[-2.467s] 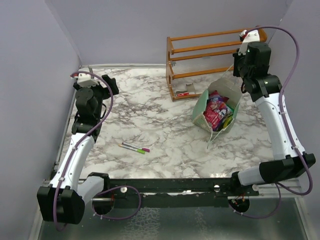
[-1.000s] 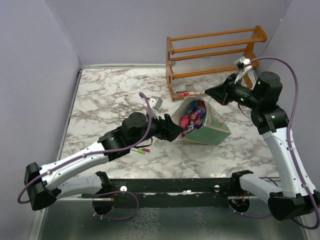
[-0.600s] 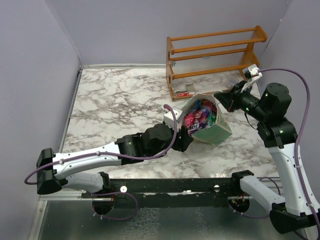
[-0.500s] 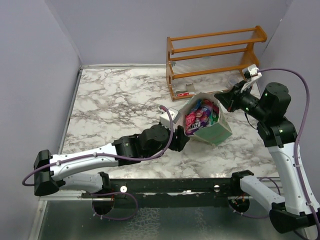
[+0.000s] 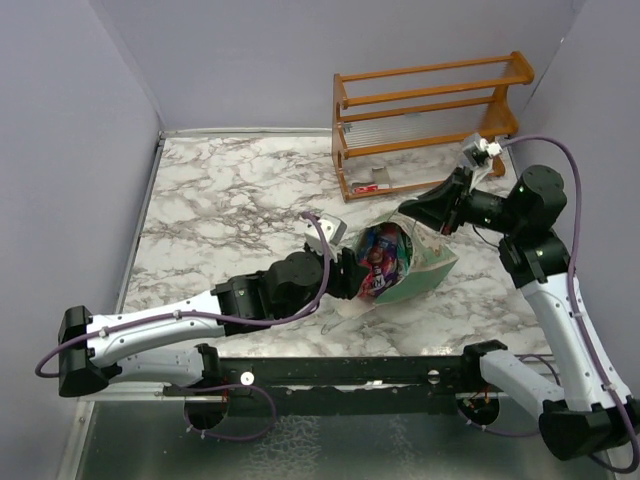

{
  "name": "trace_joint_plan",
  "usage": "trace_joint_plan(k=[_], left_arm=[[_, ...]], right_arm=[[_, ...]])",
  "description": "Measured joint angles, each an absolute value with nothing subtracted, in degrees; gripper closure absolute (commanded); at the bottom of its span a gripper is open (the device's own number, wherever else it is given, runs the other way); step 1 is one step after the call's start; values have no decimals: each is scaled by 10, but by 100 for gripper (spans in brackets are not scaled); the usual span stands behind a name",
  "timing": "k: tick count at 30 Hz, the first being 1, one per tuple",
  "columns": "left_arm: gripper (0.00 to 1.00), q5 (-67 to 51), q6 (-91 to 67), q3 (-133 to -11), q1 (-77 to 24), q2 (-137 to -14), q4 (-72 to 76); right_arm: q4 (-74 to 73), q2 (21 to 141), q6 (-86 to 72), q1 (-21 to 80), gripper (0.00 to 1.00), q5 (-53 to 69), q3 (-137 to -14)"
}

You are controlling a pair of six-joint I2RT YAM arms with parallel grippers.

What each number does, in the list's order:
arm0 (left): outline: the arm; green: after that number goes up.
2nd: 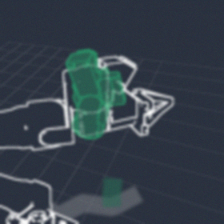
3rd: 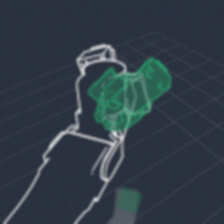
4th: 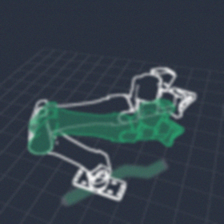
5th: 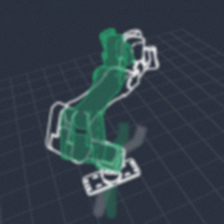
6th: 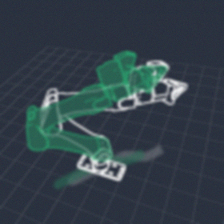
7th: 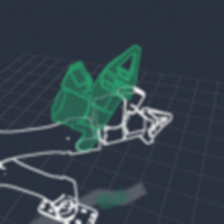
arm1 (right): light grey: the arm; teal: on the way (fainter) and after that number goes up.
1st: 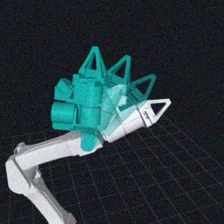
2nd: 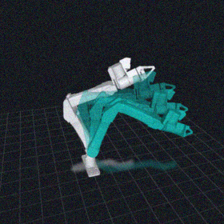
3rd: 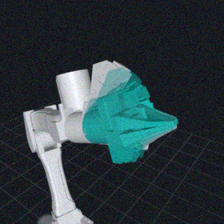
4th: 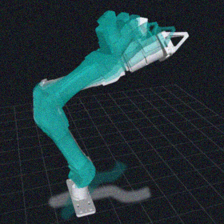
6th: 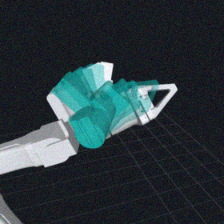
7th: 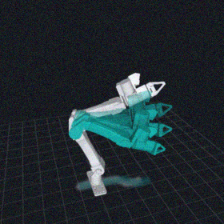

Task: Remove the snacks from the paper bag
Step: Take out the snack from the paper bag.

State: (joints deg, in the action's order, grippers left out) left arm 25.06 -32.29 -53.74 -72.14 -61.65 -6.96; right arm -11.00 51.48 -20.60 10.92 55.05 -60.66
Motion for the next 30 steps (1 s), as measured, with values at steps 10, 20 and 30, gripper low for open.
trace_joint_plan(k=[10,20,30], left_arm=[[56,270,-356,-501,-754,-628,-60],[62,355,-392,-552,-780,-703,-135],[63,356,-430,-585,-755,-798,-159]], right_arm=[[-122,552,-191,135,99,594,-633],[-142,549,-167,135,99,584,-641],[-166,538,-147,134,99,576,-646]])
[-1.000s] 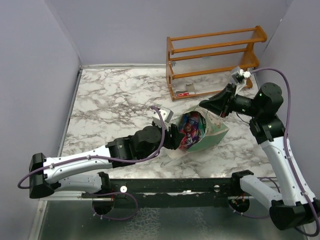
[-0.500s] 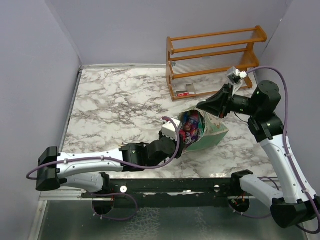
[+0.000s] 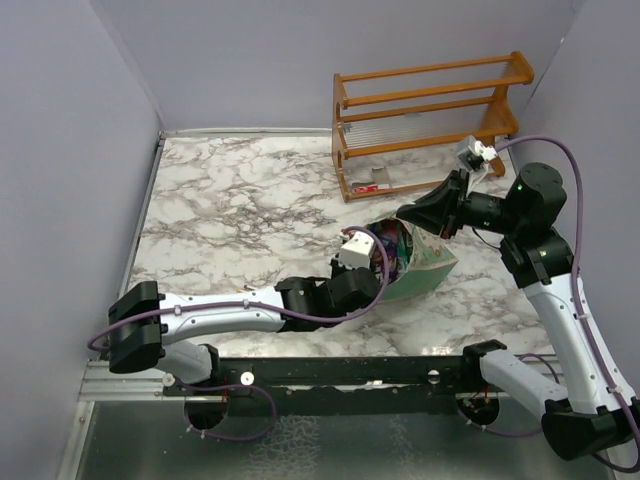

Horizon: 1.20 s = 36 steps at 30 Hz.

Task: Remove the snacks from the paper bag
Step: Take out the snack from the paper bag, then place the snack at the center of the board.

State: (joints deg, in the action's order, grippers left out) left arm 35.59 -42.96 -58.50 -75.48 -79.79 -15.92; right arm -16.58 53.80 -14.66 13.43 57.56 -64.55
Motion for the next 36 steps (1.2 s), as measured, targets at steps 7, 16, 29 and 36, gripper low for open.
trace_joint_plan(k=[7,16,29,36], left_arm=[[62,354,-431,-569,-738,-810,-146],[73,336,-421,-566,-729,-861,-120],[100,311,-408,-574,-729,-795,-168],[100,290,-375,-575,-729,-586,-179]], right_arm=[[-168,536,-141,134,99,573,-646],[-170,535,-134,134,99,566,-646],[-189,522,-116,135,99,546,-646],[-191,519,-113,135,99,534,-646]])
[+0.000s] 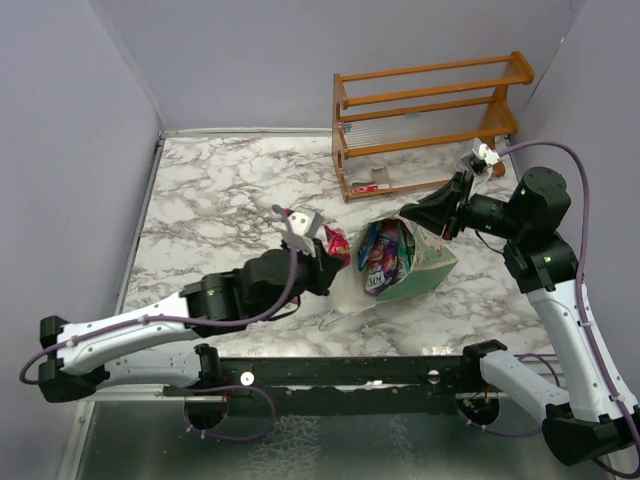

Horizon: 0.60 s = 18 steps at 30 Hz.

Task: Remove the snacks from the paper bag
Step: Place the snack at the center of the board.

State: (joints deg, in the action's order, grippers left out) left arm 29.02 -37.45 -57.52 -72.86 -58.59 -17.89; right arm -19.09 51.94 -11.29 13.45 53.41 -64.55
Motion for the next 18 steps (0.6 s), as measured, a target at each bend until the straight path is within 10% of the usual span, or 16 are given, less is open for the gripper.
trace_joint_plan(k=[18], left_arm=[[100,441,-318,-662,-728,-488,-378]], right_arm=[[-184,519,-112,135,99,529,-641]])
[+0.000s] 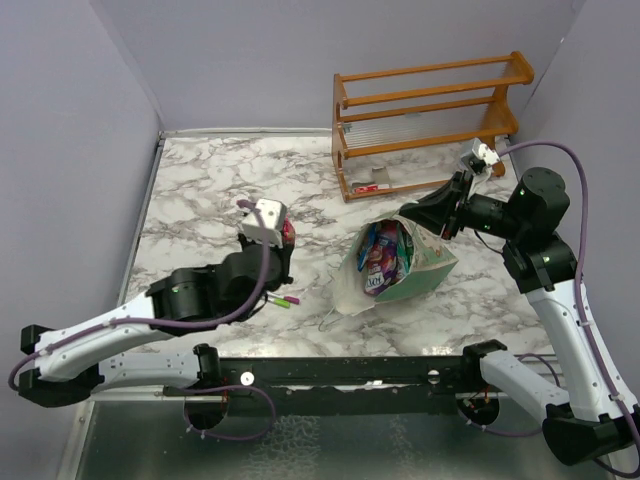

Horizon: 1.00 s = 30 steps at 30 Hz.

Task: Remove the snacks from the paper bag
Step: Place the snack at the center of the board.

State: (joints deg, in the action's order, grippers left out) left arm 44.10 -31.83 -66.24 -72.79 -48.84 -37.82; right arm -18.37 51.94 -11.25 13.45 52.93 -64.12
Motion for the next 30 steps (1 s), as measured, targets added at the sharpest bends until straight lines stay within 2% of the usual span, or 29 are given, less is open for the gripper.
trace_joint_plan(k=[5,11,16,22,30], left_arm=[[100,465,-339,-637,-677,-562,-429],[100,399,-316,-566,-493,-573,-425],[100,327,-257,-576,-355,-648,-399],[100,281,-183,-676,-224,-818,-370],[100,303,-128,-915,-158,-1068,-377]], right_arm=[[-184,519,-110,135,99,523,-641],[-182,519,-109,135,99,521,-638],[-183,518,-108,135,99,519,-638],[-184,513,-109,135,99,517,-636],[-184,510,-120,135,99,501,-632]])
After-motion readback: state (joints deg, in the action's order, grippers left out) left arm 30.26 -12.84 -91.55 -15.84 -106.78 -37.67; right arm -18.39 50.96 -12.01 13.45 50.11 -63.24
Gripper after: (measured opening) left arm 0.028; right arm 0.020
